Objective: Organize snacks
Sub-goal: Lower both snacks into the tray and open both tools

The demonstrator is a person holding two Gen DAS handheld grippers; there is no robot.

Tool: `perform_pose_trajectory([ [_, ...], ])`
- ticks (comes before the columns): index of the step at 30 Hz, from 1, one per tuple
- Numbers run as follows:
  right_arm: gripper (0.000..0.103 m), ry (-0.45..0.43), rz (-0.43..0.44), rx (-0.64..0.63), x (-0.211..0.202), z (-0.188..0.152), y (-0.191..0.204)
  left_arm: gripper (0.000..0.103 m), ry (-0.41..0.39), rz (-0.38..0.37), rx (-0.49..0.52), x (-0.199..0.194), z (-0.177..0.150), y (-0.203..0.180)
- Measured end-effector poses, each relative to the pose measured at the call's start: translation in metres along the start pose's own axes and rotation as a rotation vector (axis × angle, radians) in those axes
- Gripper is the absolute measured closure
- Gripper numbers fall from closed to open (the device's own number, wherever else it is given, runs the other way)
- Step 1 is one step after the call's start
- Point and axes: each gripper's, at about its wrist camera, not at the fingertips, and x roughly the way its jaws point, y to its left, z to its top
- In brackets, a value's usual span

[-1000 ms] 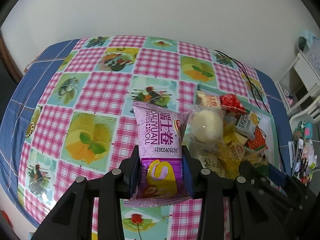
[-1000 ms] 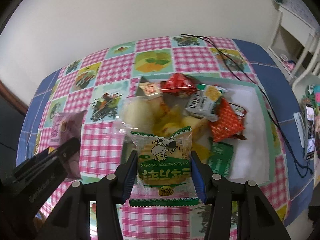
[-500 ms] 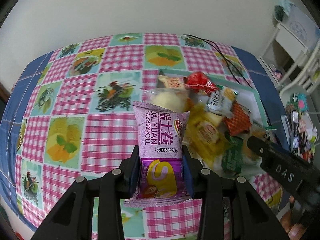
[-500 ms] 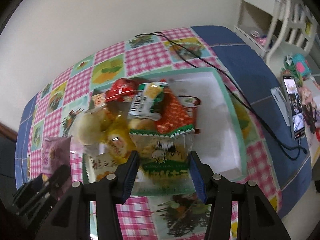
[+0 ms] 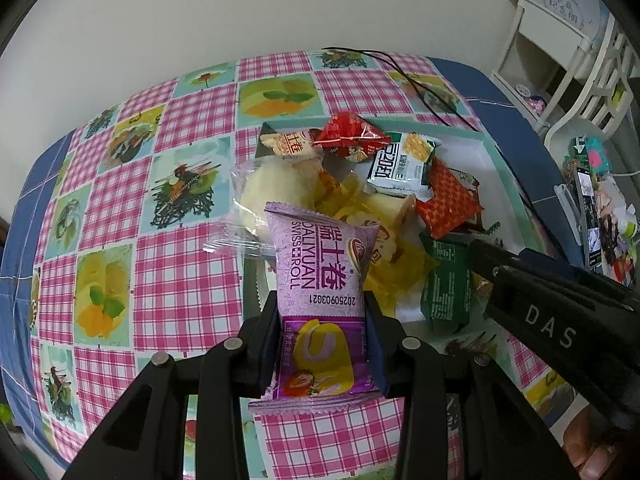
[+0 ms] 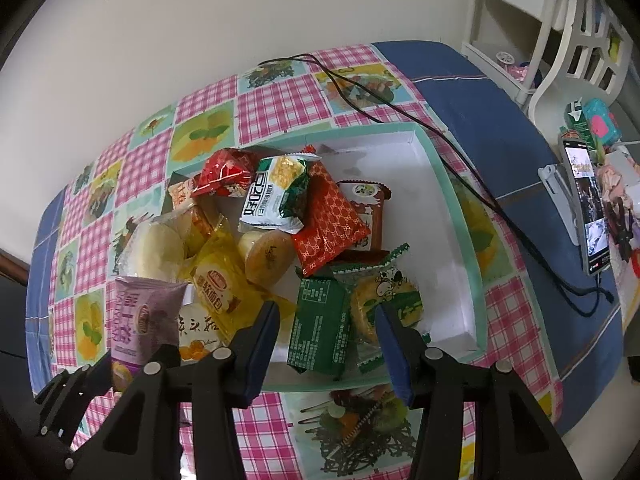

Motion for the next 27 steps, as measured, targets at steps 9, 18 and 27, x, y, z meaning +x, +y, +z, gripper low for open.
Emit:
perform_pose_trajectory([
  [9, 0.050, -0.002, 0.000, -0.011, -0.001, 0.000, 0.003, 0.063, -0.003, -0.015, 0.011, 0.003, 0.001, -0.004],
  [18, 0.050, -0.002, 0.000, -0.011, -0.001, 0.000, 0.003, 0.052, -0.019, -0.035, -0.012, -0.001, 0.003, 0.000],
  [27, 0.050, -0.009, 0.005, -0.009, -0.005, 0.003, 0.005, 0.047, -0.024, -0.038, -0.069, -0.007, 0.005, 0.014],
])
